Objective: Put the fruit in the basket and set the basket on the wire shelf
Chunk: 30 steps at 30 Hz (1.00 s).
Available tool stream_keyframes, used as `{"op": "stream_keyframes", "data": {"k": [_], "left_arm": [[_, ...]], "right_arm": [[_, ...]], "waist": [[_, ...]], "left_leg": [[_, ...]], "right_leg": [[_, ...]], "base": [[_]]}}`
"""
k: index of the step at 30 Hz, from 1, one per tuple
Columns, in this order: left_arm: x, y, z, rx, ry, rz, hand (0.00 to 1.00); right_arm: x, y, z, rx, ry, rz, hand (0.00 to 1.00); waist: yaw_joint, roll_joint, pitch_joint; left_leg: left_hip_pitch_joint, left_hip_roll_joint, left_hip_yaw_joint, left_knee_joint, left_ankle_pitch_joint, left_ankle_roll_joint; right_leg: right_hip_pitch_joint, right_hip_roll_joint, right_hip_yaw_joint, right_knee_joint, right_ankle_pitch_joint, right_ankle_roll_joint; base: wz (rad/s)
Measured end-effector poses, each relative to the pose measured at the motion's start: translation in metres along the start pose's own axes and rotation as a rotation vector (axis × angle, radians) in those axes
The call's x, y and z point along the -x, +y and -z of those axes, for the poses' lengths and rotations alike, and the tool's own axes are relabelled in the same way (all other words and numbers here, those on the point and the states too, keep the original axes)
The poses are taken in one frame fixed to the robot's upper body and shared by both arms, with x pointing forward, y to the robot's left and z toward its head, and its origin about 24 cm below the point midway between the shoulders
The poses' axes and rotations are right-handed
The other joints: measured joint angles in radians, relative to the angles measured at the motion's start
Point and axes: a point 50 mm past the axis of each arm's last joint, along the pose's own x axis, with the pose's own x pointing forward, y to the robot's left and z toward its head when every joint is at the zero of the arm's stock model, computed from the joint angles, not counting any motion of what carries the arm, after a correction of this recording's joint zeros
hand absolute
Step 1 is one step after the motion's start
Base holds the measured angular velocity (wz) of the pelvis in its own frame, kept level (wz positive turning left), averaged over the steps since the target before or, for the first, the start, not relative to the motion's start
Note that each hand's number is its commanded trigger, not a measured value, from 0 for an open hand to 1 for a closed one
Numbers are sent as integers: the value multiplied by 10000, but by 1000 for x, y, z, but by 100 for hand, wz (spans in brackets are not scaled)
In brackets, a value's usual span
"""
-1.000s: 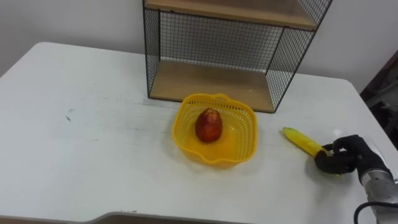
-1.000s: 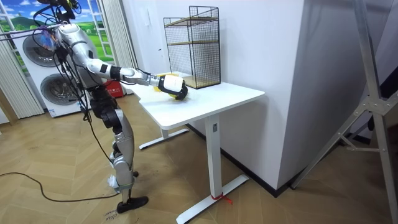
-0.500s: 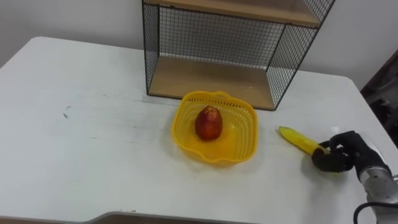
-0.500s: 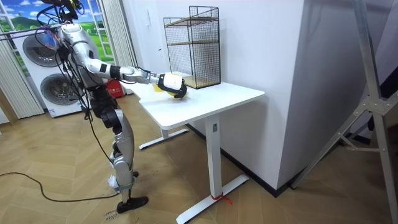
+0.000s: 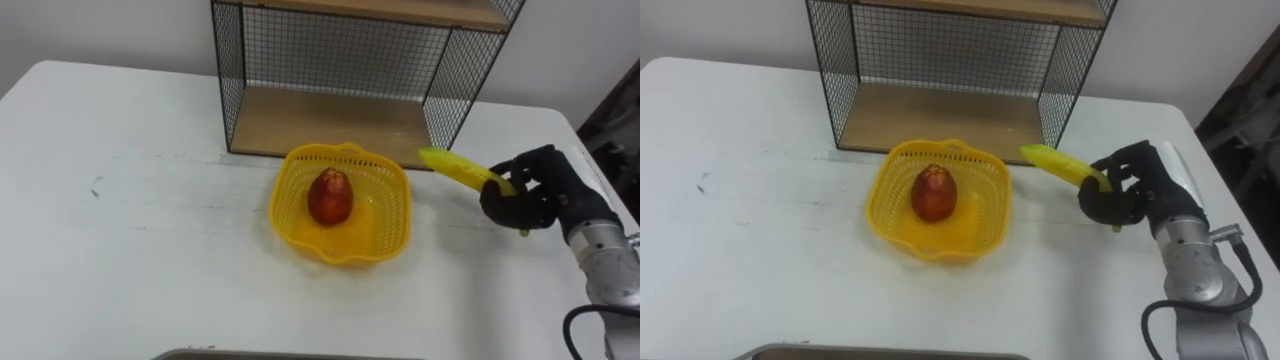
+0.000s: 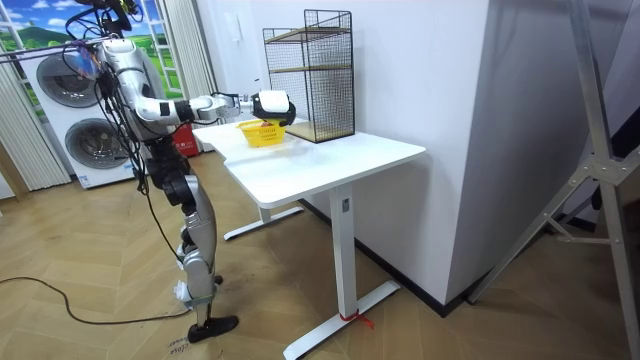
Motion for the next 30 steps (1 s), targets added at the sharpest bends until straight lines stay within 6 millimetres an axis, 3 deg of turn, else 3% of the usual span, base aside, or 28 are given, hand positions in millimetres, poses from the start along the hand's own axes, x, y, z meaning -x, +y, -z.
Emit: {"op": "stream_keyframes", "data": {"k": [11,21,30], "left_arm": [[-1,-6,-1,69,-8,116,0],[-1,-7,-2,82,59,126,0],[-2,-4,-7,72,-106,83,0]], "right_arm": [[1,-4,-13,120,-560,362,100],[3,1,-34,127,-1315,314,100],[8,0,-55,180,-2240,107,100]], "waist": [[37,108,-28],[138,-98,-51],[126,-116,2]], "left_leg": [[49,1,46,-28,0,0],[117,1,134,-119,1,2],[76,6,155,-43,0,2]], "right_leg": [[7,0,10,3,0,0],[-3,0,90,10,1,0],[-57,0,104,22,1,0]], "base": [[0],[-2],[0]]}}
